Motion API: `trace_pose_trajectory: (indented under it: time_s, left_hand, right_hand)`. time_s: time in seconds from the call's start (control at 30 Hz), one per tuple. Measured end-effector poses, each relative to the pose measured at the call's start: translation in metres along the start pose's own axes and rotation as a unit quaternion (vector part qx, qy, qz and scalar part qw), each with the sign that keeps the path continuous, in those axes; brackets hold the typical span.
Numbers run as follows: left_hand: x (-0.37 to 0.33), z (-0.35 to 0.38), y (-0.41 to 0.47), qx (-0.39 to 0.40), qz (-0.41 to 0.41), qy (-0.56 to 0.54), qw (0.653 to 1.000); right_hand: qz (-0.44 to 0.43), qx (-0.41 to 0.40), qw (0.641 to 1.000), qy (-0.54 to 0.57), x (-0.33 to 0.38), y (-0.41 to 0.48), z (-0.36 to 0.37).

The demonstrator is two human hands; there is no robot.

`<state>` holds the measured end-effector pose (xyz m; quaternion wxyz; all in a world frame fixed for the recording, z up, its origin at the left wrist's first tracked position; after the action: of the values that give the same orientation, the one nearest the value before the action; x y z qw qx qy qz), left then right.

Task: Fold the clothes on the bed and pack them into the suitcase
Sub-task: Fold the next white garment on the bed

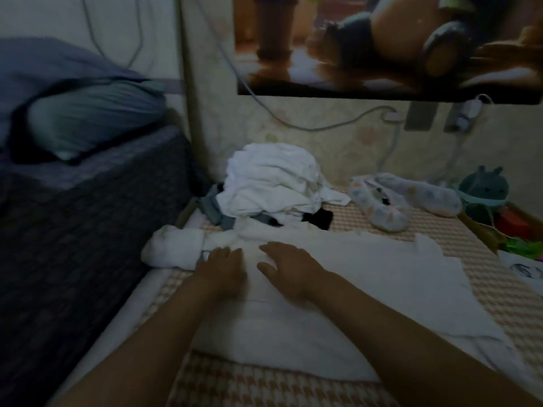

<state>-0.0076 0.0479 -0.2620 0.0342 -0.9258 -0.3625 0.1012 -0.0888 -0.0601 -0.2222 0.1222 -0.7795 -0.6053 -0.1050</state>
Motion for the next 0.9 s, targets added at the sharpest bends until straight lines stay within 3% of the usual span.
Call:
trace_pose_trajectory:
  time_s: [0.07,0.1,0.2,0.23,0.4,0.5,0.6,0.7,0.8,0.9]
  left_hand:
    - [0.023,0.0,-0.013,0.023,0.012,-0.038,0.999]
    - [0.031,-0.011,-0.02,-0.018,0.015,-0.072,0.997]
    - [0.067,-0.069,-0.043,-0.26,-0.001,-0.134,0.956]
    - [0.08,-0.077,-0.051,-0.282,-0.031,-0.127,0.951]
    - [0.13,-0.05,-0.056,-0.216,-0.138,-0.166,0.952]
    - [0.151,-0.036,-0.054,-0.213,-0.188,-0.282,0.916]
    - [0.139,-0.044,-0.053,-0.227,-0.164,-0.219,0.935]
    - [0.125,-0.047,-0.051,-0.27,-0.124,-0.169,0.94]
    - [0.134,-0.041,-0.044,-0.235,-0.163,-0.196,0.938]
    - [0.137,-0.082,-0.062,-0.355,-0.191,-0.146,0.903]
  right_hand:
    - [-0.027,0.011,1.0,-0.011,0.037,0.01,0.016]
    - [-0.038,0.011,0.999,-0.016,0.055,0.017,0.02]
    - [-0.056,-0.027,0.998,-0.011,0.099,0.041,0.022]
    - [-0.06,-0.04,0.997,-0.003,0.112,0.051,0.022]
    - [-0.012,0.019,0.999,0.041,0.139,0.096,0.042]
    - [-0.007,0.078,0.996,0.045,0.137,0.106,0.058]
    - [-0.021,0.077,0.991,0.105,0.129,0.104,0.051]
    - [-0.025,0.087,0.967,0.238,0.119,0.105,0.042]
    - [-0.021,0.074,0.953,0.294,0.103,0.107,0.035]
    - [-0.041,0.022,0.963,0.264,0.096,0.102,0.015]
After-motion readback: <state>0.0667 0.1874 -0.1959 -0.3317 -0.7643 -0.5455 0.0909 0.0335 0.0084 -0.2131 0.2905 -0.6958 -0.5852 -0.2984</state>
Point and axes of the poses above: each hand's wrist, its own y-axis towards the middle knuckle, its own z-axis out of the palm, x = y × z, the point moved 10 cm from there along y, towards the middle knuckle, and after that the axes turned 12 degrees about z, right-handed, at the moved point
